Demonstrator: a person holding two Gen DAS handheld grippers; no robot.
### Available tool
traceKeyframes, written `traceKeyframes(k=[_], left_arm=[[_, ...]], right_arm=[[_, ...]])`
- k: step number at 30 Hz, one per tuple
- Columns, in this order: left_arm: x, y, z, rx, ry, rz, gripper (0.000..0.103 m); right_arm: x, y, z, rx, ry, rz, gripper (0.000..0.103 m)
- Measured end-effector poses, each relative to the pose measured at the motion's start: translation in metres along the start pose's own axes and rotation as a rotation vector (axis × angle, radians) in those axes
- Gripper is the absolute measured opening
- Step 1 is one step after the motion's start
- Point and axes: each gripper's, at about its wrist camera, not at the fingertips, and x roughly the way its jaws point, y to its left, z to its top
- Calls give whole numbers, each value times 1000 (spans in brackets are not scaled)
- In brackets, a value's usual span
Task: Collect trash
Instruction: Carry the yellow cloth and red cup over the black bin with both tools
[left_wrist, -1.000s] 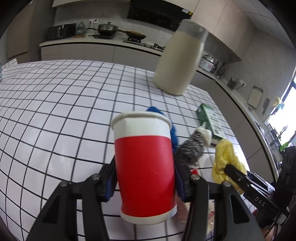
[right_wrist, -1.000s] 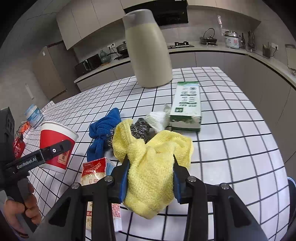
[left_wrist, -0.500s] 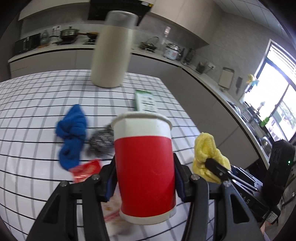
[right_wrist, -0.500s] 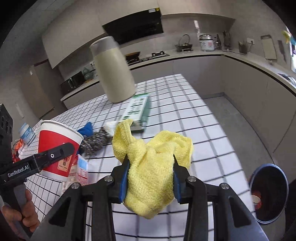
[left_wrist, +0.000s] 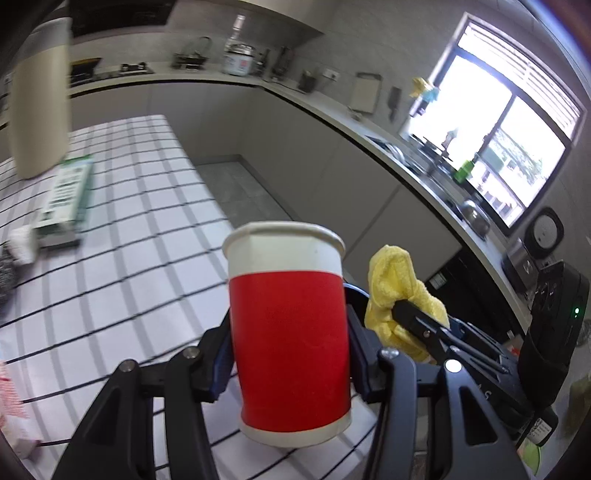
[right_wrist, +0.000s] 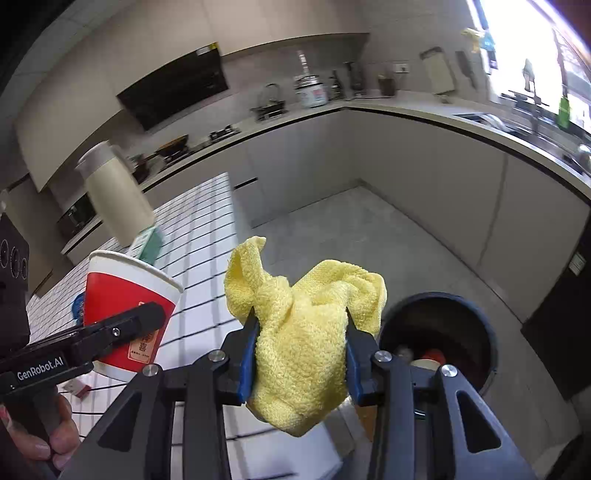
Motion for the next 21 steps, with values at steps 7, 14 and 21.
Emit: traceKeyframes(k=[7, 14, 21], left_arm=[[47, -61, -2, 70, 80, -87, 53], [86, -100, -7, 113, 155, -131, 53], [114, -119, -14, 119, 209, -126, 53]], right_arm=[[-27, -81, -8, 103, -11, -109, 41], [-45, -139, -22, 171, -7, -177, 41], [-43, -183, -32, 220, 10, -208, 41]])
